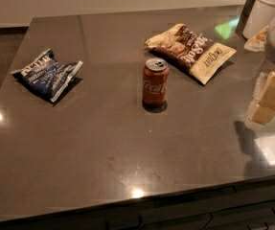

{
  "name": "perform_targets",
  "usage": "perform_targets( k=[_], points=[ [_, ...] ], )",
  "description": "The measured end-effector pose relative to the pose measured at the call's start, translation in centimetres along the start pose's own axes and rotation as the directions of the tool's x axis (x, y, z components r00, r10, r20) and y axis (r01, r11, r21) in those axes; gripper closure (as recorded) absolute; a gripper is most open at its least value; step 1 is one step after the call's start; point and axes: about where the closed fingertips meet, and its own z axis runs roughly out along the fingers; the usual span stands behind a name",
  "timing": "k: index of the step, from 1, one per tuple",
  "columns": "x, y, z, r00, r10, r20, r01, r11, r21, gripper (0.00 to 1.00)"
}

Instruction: Move coke can near blue chip bag

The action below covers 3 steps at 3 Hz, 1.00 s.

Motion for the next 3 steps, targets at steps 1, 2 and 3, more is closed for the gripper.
perform_targets(
  k=[1,2,3],
  points=[
    [0.0,0.0,0.0,1.0,0.0,0.0,0.0,1.0,0.0,0.0],
    [-0.5,-0.7,0.3,1.0,0.013,0.016,-0.013,0.9998,0.017,0.0],
    [-2.2,-2.2,1.4,0.998,0.035,0.057,-0.038,0.9984,0.041,0.0]
  ],
)
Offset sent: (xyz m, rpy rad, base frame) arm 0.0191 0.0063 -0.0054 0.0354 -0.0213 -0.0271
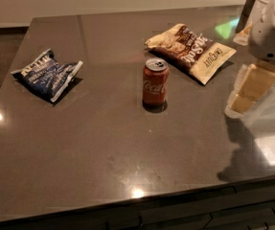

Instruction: Move coke can near blue chip bag

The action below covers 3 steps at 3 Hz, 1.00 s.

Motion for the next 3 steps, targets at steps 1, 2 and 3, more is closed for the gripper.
perform_targets(
  k=[1,2,3],
  points=[
    [-2.4,-1.8,1.9,0.997,0.037,0.062,-0.039,0.9988,0.029,0.0],
    [-4.7,-3.9,4.0,0.99,0.081,0.118,-0.088,0.9947,0.052,0.0],
    [-6.8,-5.6,6.1,0.979,0.125,0.159,-0.132,0.9906,0.035,0.0]
  ],
)
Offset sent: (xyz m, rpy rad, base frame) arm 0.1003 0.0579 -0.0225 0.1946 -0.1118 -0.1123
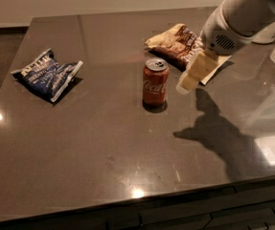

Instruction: Move coke can near blue chip bag

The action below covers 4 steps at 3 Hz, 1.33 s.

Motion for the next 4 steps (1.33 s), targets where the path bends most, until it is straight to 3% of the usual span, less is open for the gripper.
perform_targets(
  k=[1,3,4],
  points=[
    [-1.7,-0.2,2.1,0.999,0.032,0.036,-0.03,0.9986,-0.042,0.0],
    [-4.6,1.7,5.0,0.995,0.032,0.094,-0.021,0.9933,-0.114,0.0],
    [-5.2,2.2,5.9,0.994,0.028,0.104,-0.013,0.9905,-0.137,0.17]
  ],
)
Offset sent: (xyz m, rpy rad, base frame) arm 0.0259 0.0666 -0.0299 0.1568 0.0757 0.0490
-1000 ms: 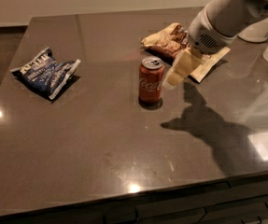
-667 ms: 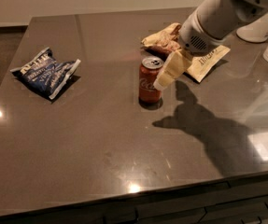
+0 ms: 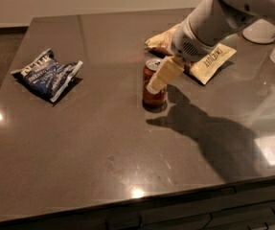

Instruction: Move coke can near blue chip bag

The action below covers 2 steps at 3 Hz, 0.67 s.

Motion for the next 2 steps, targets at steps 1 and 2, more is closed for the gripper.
perform_targets(
  k=[1,2],
  points=[
    [-0.6,0.4,0.2,1.0,-0.01,0.017,0.011,0.9997,-0.023,0.41],
    [-1.8,0.9,-0.2,0.999,-0.033,0.039,0.035,0.9985,-0.043,0.64]
  ],
)
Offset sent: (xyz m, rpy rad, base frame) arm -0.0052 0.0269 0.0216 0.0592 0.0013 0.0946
